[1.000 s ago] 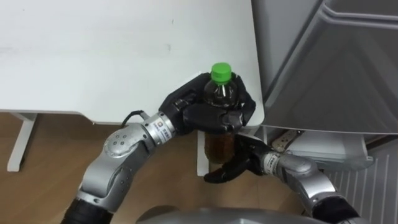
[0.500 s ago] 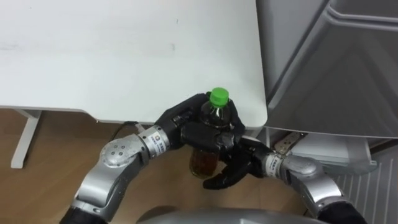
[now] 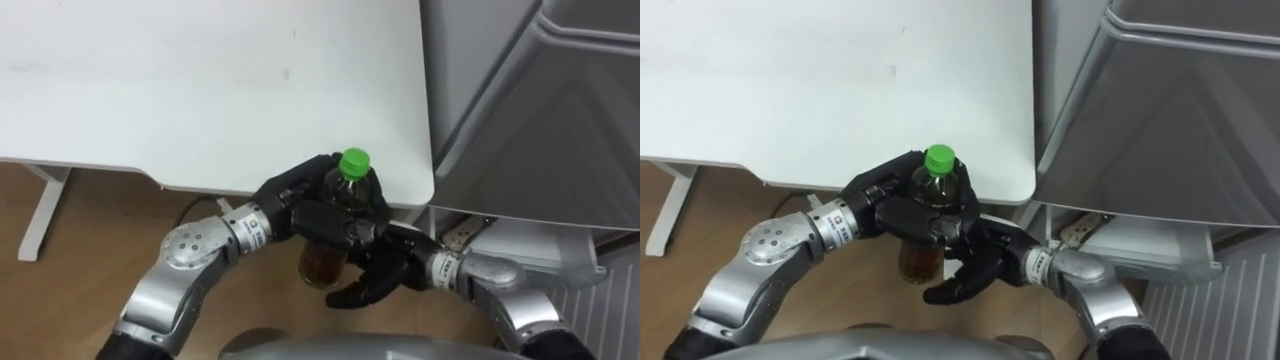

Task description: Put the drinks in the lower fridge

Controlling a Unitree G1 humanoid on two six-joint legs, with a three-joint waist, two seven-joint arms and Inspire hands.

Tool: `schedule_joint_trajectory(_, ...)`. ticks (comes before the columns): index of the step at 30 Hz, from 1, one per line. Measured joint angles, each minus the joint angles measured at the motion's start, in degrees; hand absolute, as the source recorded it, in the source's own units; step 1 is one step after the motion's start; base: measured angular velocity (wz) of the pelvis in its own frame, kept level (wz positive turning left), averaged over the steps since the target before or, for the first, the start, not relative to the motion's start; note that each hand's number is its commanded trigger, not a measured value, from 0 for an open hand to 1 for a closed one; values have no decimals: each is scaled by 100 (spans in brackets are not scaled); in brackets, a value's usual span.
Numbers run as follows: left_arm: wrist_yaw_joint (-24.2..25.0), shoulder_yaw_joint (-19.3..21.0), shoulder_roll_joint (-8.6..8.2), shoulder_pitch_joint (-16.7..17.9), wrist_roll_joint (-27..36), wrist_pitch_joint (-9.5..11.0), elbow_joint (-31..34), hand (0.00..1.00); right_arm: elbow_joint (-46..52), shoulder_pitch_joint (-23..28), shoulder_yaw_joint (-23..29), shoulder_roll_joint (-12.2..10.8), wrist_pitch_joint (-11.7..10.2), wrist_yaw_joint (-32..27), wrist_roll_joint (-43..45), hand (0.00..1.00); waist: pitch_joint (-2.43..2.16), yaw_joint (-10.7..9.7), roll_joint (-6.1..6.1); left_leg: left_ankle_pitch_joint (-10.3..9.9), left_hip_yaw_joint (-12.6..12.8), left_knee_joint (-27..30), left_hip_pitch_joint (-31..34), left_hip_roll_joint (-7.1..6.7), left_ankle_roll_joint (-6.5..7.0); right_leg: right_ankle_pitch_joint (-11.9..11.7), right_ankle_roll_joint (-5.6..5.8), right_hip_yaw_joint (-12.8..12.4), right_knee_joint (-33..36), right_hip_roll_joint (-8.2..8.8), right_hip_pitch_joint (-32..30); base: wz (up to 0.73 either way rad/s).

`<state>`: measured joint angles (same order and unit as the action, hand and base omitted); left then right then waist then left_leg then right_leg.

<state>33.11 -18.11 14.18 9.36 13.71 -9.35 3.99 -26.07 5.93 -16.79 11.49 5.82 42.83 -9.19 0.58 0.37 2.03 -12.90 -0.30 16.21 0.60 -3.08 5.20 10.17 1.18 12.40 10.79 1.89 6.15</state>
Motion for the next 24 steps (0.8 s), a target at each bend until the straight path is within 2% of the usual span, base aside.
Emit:
schedule_joint_trajectory(5, 3, -2, 4, 18, -318, 0, 0, 100, 3, -6, -6, -17, 5, 212, -238, 0, 0, -19, -1, 0, 2, 52, 84, 3, -1, 0, 0, 27, -1, 0, -41, 0)
schedule_joint_trajectory(12, -4, -23, -24, 20, -318, -1, 2, 100, 4, -9, -275, -76, 41, 308, -943, 0, -21, -27, 35, 2, -10, 53, 87, -3, -3, 0, 0, 27, -3, 0, -30, 0)
schedule_joint_trajectory(18, 1, -35, -30, 20, -316, 0, 5, 100, -55, -24, -448, -60, 53, 322, -1398, 0, -21, -11, 45, 1, -11, 47, 79, -11, 0, -1, 0, 19, -5, 5, -31, 0)
schedule_joint_trajectory(20, -12, -62, -30, 20, -316, 0, 4, 100, -166, -25, -454, -64, 52, 323, -1552, 0, -14, -8, 47, 0, -13, 45, 81, -12, 0, -1, 0, 19, -5, 4, -30, 0)
schedule_joint_trajectory(24, -40, -113, -31, 20, -316, 0, 4, 100, -257, -24, -462, -89, 53, 322, -1577, 0, 43, -10, -14, 0, -13, 47, 88, -16, 0, -1, 0, -17, -6, 1, -35, 0)
